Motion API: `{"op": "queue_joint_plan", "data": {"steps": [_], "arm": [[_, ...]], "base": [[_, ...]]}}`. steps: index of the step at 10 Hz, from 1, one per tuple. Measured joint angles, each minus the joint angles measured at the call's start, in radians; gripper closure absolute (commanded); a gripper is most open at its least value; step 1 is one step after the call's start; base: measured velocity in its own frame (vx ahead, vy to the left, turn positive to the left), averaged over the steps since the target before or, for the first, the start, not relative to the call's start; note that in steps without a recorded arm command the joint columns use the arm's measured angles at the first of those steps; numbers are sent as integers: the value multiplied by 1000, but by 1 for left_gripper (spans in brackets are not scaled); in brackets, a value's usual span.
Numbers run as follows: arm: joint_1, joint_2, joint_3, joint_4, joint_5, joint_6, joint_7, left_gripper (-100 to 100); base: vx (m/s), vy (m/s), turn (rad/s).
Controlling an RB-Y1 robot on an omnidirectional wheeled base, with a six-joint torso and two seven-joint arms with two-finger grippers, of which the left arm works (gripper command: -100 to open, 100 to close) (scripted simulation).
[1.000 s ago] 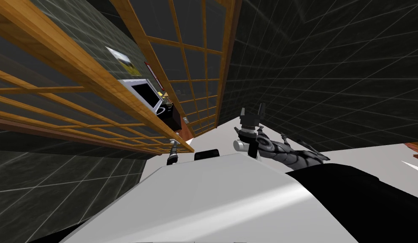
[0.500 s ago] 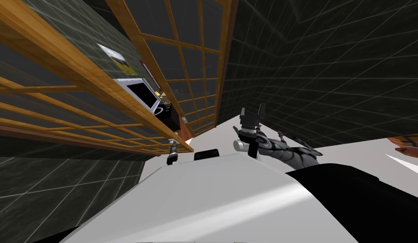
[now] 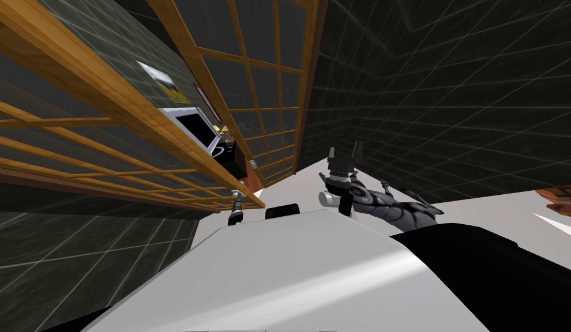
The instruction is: Pull the door open
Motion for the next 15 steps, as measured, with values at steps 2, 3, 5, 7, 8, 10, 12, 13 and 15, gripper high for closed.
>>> {"op": "queue_joint_plan", "data": {"steps": [2,3,5,7,8,10,12,13,15], "arm": [[-6,-5,-18,-8,6,-8,36,100],[-6,-7,-27,-15,10,-8,59,100],[-33,6,-38,37,27,-31,109,100],[-17,0,-50,2,34,-18,145,100],[-12,1,-60,-12,42,-13,172,100],[-25,6,-65,9,49,-21,199,100],[-28,10,-79,11,65,-25,242,100],[9,-3,-91,-70,64,8,265,100],[-5,4,-94,-54,67,0,278,100]], "base": [[-42,8,-71],[-52,33,-61],[-40,19,-37],[-38,14,-56],[-53,25,-49],[-18,11,-21],[-41,26,-61],[-25,13,3],[-1,-7,-2]]}}
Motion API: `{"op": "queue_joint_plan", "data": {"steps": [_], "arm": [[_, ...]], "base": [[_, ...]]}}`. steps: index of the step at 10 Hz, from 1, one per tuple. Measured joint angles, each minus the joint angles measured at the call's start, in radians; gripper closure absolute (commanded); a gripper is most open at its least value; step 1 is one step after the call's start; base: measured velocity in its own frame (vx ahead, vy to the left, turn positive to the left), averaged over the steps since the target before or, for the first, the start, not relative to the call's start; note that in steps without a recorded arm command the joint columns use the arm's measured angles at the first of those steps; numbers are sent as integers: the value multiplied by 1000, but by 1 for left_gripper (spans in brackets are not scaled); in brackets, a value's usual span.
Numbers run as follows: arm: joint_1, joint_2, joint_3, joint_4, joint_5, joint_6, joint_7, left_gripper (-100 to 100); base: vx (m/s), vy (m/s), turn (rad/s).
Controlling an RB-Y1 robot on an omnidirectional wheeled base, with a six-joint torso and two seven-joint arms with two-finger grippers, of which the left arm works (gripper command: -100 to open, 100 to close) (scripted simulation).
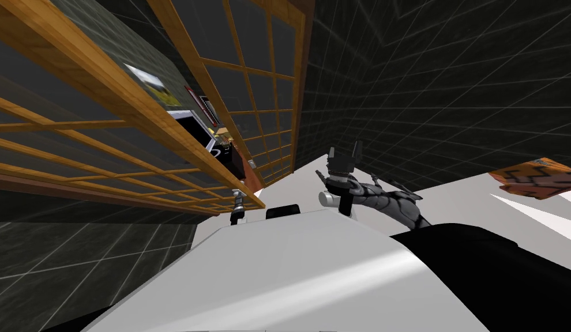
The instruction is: Pull the door open
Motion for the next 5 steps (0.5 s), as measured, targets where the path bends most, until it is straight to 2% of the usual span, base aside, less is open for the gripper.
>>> {"op": "queue_joint_plan", "data": {"steps": [2,3,4,5], "arm": [[-15,5,3,34,2,-14,-2,100],[-16,8,-2,39,10,-16,15,100],[-31,16,-9,66,23,-28,41,100],[-32,14,-15,63,29,-30,60,100]], "base": [[-9,6,-24],[-77,35,-102],[-61,48,-64],[-36,38,-74]]}}
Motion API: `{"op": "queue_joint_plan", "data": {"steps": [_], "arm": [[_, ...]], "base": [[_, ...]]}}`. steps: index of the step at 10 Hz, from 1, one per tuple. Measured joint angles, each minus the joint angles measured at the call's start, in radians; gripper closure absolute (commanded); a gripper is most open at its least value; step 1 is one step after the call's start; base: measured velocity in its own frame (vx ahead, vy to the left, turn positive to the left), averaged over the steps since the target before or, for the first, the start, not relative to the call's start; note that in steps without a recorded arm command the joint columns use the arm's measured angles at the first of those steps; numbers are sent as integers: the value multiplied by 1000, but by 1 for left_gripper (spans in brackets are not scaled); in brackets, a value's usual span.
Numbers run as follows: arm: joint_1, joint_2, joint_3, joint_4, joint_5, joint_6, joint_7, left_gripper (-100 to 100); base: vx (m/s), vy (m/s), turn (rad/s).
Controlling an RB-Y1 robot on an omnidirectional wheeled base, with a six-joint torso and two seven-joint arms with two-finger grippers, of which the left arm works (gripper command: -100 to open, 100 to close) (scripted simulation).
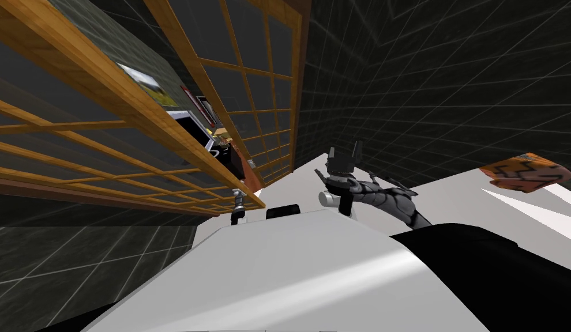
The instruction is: Pull the door open
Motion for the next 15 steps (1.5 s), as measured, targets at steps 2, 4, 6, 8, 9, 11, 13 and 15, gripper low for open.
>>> {"op": "queue_joint_plan", "data": {"steps": [2,4,6,8,9,11,13,15], "arm": [[-3,4,-16,2,12,-1,45,100],[-4,9,-37,-13,36,3,98,100],[11,7,-55,-40,51,9,143,100],[1,20,-71,-25,67,2,194,100],[-9,28,-83,-14,84,-3,225,100],[-26,36,-100,10,103,-18,274,100],[-26,33,-123,3,126,-18,323,-100],[-38,24,-143,28,142,-20,371,-100]], "base": [[-41,25,-56],[-69,44,-76],[-48,20,-61],[-69,28,-93],[-64,41,-48],[-89,44,-111],[-117,16,-123],[-93,28,-72]]}}
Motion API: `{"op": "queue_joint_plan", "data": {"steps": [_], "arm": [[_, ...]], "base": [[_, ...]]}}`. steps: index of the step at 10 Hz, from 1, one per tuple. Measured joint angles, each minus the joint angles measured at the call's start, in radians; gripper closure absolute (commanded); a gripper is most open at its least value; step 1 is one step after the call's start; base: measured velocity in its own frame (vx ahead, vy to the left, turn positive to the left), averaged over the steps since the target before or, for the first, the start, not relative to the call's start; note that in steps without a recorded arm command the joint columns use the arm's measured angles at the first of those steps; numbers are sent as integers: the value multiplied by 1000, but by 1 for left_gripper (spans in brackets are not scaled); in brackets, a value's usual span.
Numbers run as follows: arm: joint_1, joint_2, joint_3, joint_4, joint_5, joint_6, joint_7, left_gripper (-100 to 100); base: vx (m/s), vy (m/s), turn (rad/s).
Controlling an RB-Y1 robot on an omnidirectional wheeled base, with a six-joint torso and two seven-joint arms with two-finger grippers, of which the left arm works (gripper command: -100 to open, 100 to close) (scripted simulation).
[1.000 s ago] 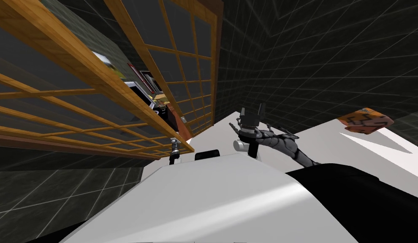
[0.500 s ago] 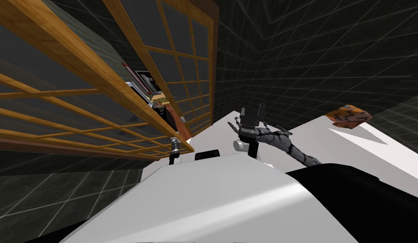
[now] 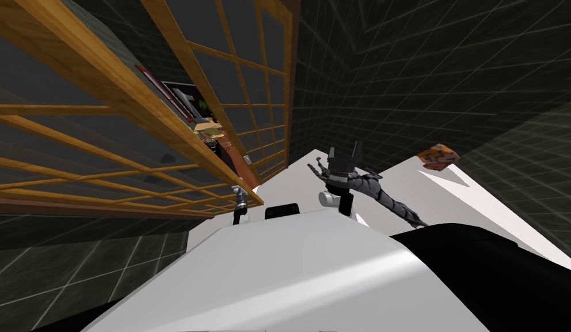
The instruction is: Pull the door open
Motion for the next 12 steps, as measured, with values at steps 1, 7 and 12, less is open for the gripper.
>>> {"op": "queue_joint_plan", "data": {"steps": [1,7,12], "arm": [[11,-6,-6,-28,8,10,20,-100],[-38,3,-36,28,67,-20,172,-100],[-28,2,-53,-9,94,2,250,-100]], "base": [[-77,33,-68],[-71,29,-56],[-33,21,-38]]}}
